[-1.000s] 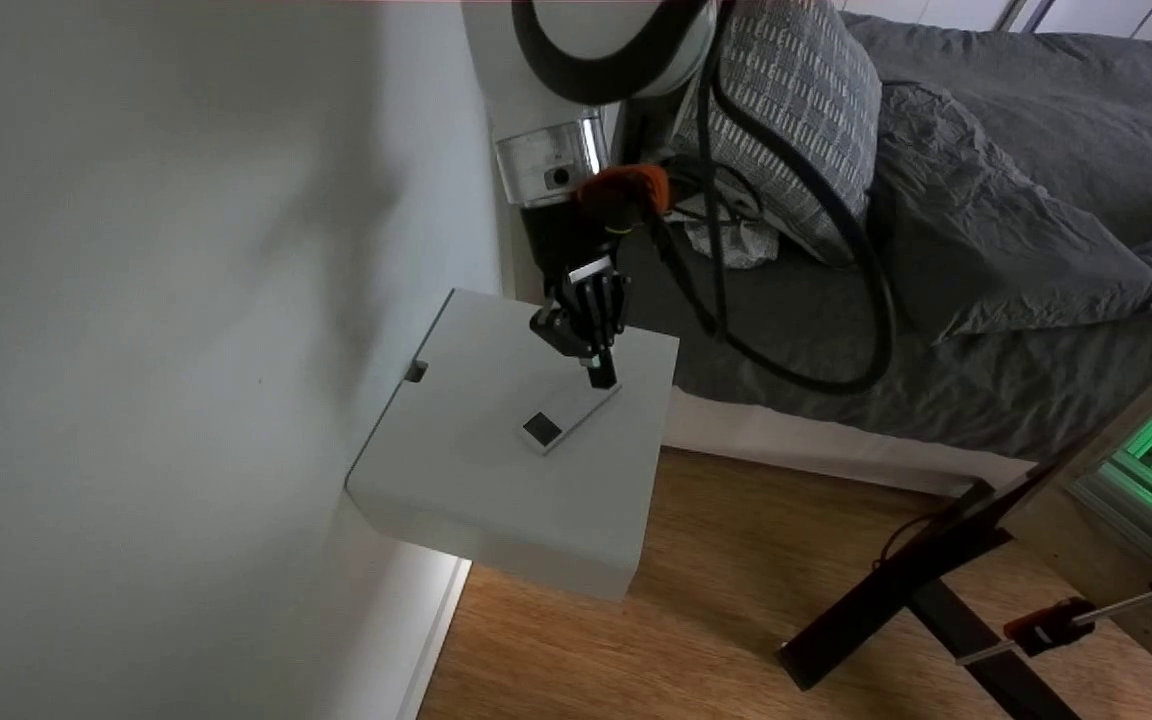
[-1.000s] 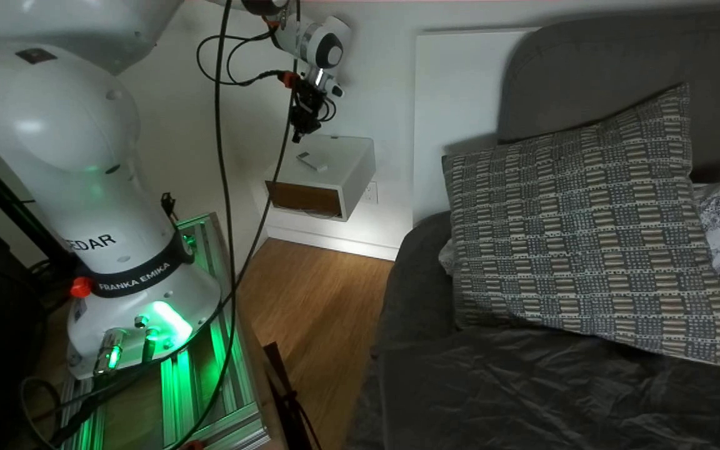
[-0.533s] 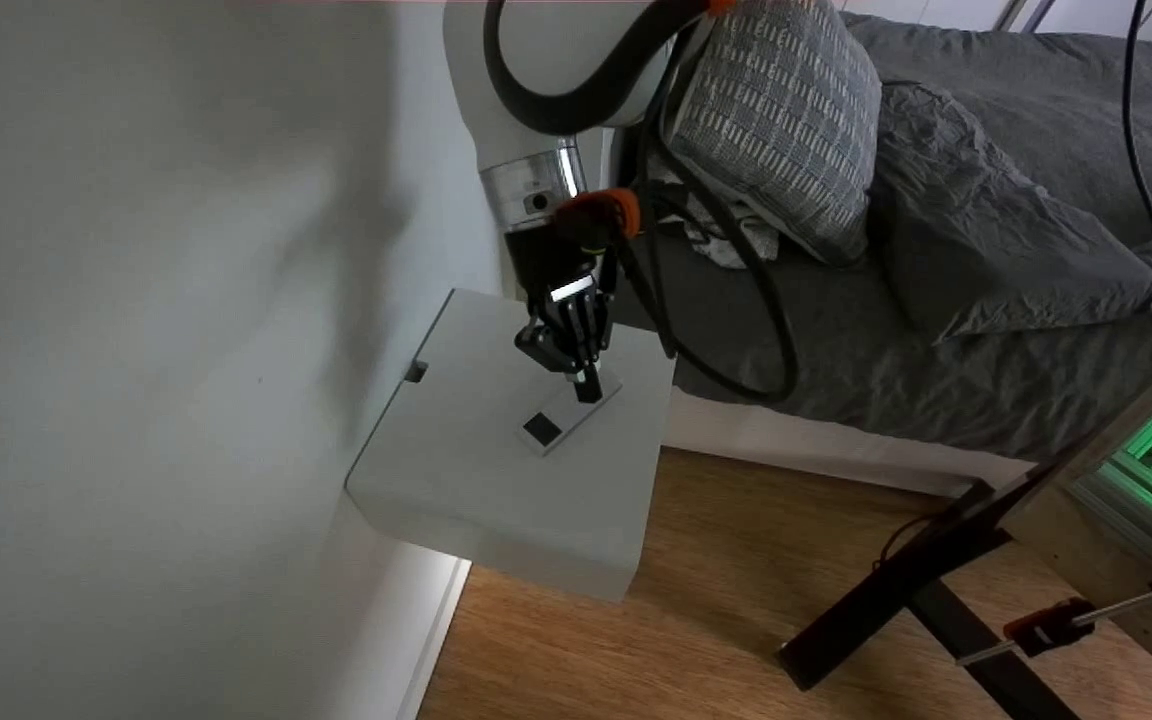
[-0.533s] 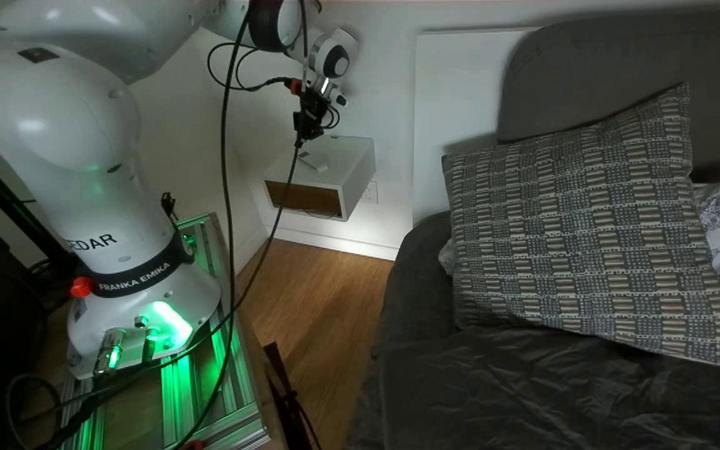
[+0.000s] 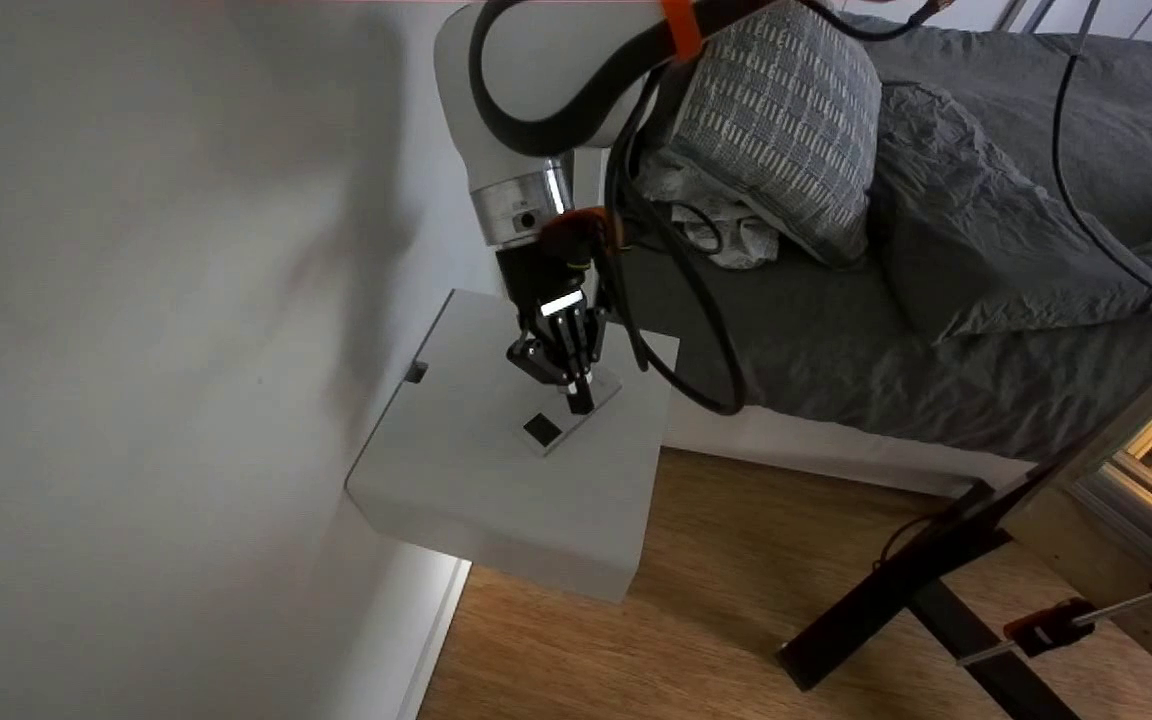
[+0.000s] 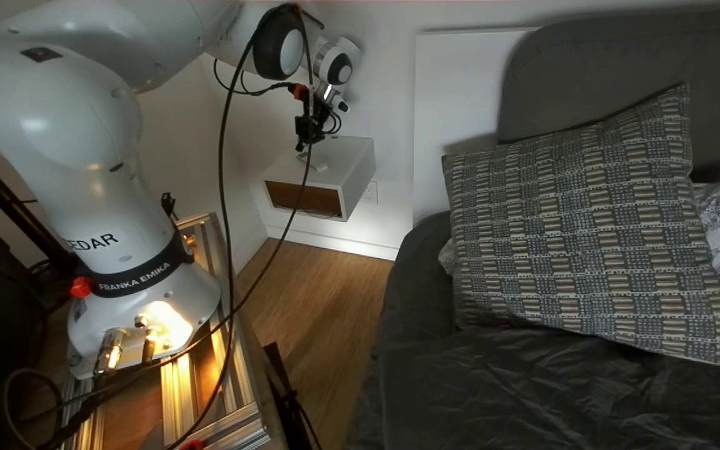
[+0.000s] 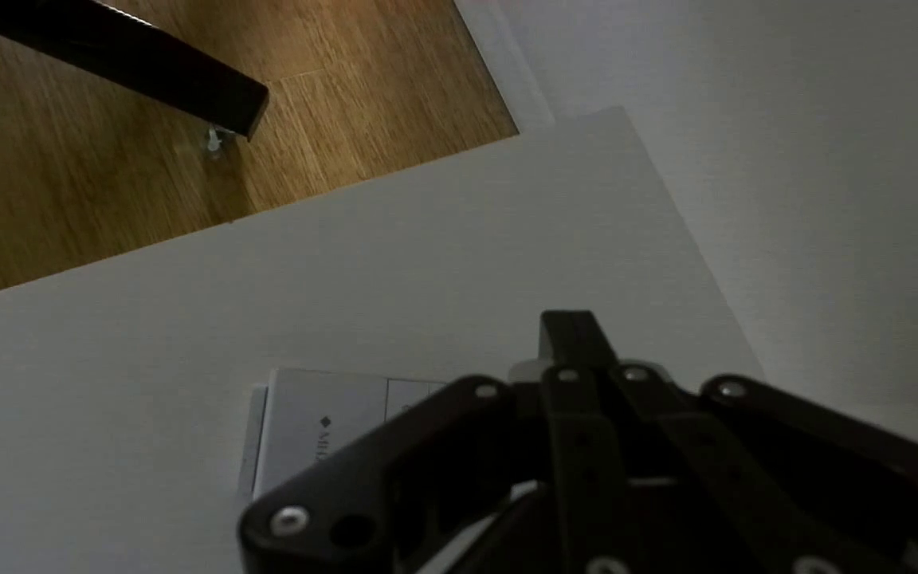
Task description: Press the top left button on the white remote
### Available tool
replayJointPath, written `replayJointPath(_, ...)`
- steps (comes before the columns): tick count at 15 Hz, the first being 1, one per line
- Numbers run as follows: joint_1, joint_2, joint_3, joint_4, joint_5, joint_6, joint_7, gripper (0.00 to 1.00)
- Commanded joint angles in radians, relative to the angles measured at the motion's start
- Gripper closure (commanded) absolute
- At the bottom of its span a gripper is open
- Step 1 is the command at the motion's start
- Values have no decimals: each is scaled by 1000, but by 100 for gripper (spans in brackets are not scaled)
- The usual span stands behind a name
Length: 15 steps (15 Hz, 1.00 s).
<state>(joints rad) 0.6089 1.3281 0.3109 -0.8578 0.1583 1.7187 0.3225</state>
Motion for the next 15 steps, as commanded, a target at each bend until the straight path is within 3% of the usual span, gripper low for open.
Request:
replayJointPath(1, 27, 70, -12, 114, 32, -51, 11, 100)
replayJointPath(15, 51, 171, -25, 270, 34, -102, 29, 100)
